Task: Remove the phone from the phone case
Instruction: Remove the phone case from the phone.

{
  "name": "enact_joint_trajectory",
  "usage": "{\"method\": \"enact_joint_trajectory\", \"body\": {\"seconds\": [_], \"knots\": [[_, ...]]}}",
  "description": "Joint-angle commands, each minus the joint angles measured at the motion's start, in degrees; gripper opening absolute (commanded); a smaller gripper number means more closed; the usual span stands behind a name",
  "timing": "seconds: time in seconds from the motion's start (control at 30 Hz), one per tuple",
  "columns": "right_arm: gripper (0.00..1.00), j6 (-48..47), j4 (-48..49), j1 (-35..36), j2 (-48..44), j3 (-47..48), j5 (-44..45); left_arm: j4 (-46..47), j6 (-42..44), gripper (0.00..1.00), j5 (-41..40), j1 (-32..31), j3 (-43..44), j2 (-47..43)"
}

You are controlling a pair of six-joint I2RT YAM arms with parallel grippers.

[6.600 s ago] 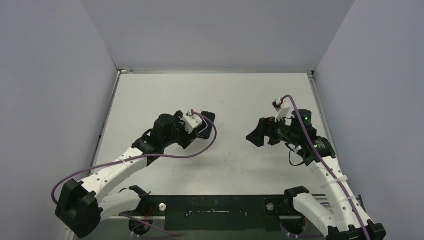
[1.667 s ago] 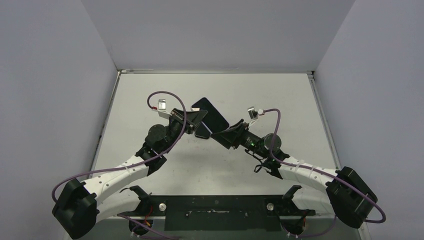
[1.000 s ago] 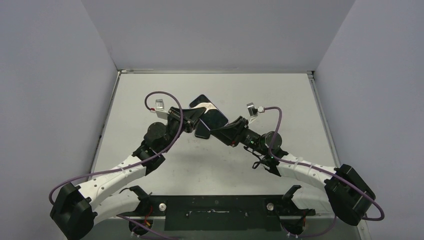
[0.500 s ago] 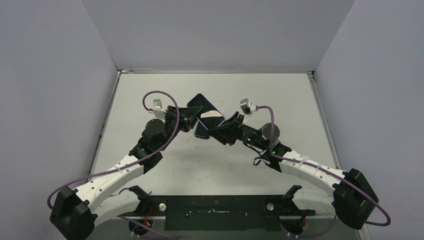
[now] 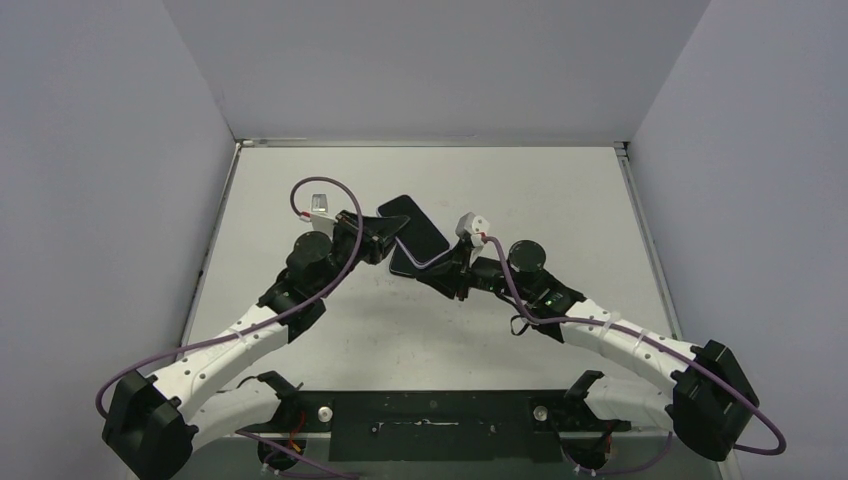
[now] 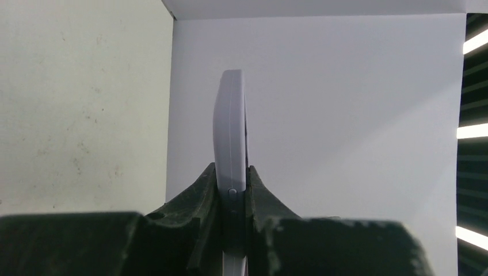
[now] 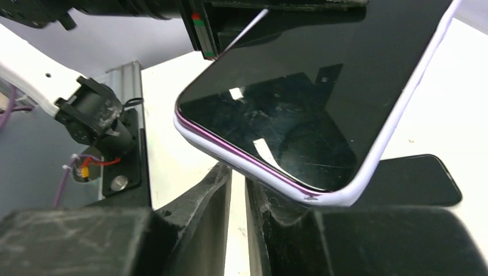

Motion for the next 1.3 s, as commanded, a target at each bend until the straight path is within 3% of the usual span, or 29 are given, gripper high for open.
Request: {"method": "enact_joint_trajectory", "body": {"seconds": [0.0, 0.1, 0.23, 0.43, 0.77, 0.97, 1.27], "knots": [[0.20, -6.0, 0.0, 0.2, -0.4, 1.7, 2.2, 3.6, 5.4, 0.00, 5.5, 0.5, 4.0, -1.4], [0.43, -5.3, -2.6, -0.9, -2.3, 1.2, 1.2, 4.1, 11.4, 0.00, 9.1, 3.4, 4.0, -2.4], [0.70, -3.3, -7.3, -4.3, -6.1, -0.1, -4.7, 7.9, 14.8, 0.00, 20.9, 10.4, 2.0, -1.8], [0.91, -3.3, -15.5, -5.9, -10.0, 2.5, -8.8, 13.8, 21.4, 0.00, 35.3, 15.6, 1.0, -1.1], [0.92, -2.3, -17.8, -5.6, -7.0, 7.3, -16.8, 12.5, 32.3, 0.00, 54.0, 16.2, 7.5, 1.9], [0.85, -1.9, -16.6, -3.1, -3.9, 9.0, -19.1, 15.4, 31.3, 0.00, 56.2, 16.1, 8.3, 2.1], [0.72, 5.2, -5.4, -2.7, -0.8, 8.4, -23.9, 22.0, 25.6, 0.00, 55.8, 15.9, 7.5, 1.7]]}}
